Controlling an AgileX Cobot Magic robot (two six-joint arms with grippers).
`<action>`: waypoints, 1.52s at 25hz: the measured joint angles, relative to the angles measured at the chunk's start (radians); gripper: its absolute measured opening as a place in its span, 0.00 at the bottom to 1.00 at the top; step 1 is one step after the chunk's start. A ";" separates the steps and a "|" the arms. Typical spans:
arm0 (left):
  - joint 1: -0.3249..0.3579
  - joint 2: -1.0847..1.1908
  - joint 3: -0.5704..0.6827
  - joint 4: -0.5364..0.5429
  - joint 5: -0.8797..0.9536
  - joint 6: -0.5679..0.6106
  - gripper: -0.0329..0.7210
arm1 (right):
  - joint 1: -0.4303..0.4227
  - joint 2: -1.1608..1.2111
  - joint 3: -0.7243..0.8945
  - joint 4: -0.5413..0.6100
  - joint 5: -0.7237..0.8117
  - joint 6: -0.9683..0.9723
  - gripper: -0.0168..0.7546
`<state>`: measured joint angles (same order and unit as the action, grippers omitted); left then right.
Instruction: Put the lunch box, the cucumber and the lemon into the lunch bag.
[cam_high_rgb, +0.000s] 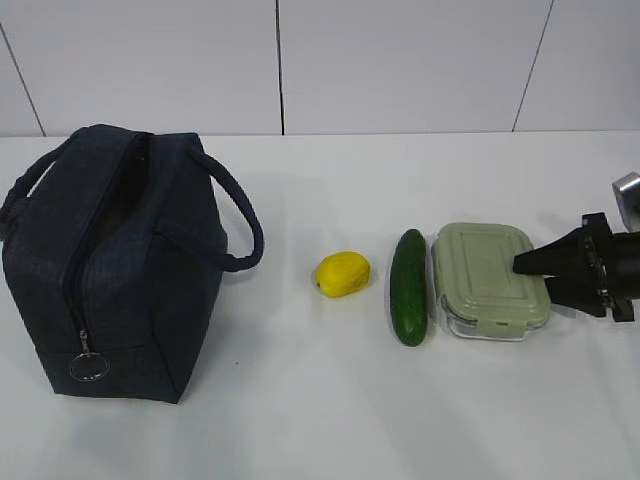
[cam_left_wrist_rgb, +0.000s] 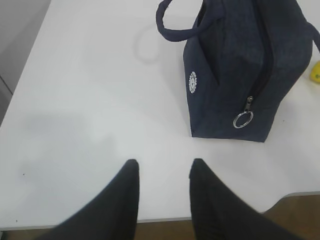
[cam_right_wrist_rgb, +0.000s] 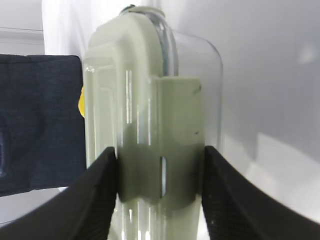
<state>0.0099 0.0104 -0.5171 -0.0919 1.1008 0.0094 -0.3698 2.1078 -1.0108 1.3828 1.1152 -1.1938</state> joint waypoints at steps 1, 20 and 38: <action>0.000 0.000 0.000 -0.001 0.000 0.000 0.37 | 0.000 -0.008 0.000 0.000 0.000 0.000 0.52; 0.000 0.380 -0.162 -0.130 -0.053 0.000 0.35 | 0.000 -0.228 0.004 -0.028 0.002 0.145 0.52; 0.002 1.114 -0.473 -0.342 -0.039 0.219 0.36 | 0.264 -0.373 0.007 0.120 0.018 0.228 0.52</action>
<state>0.0122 1.1239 -0.9904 -0.4336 1.0618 0.2284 -0.1059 1.7343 -1.0035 1.5031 1.1330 -0.9655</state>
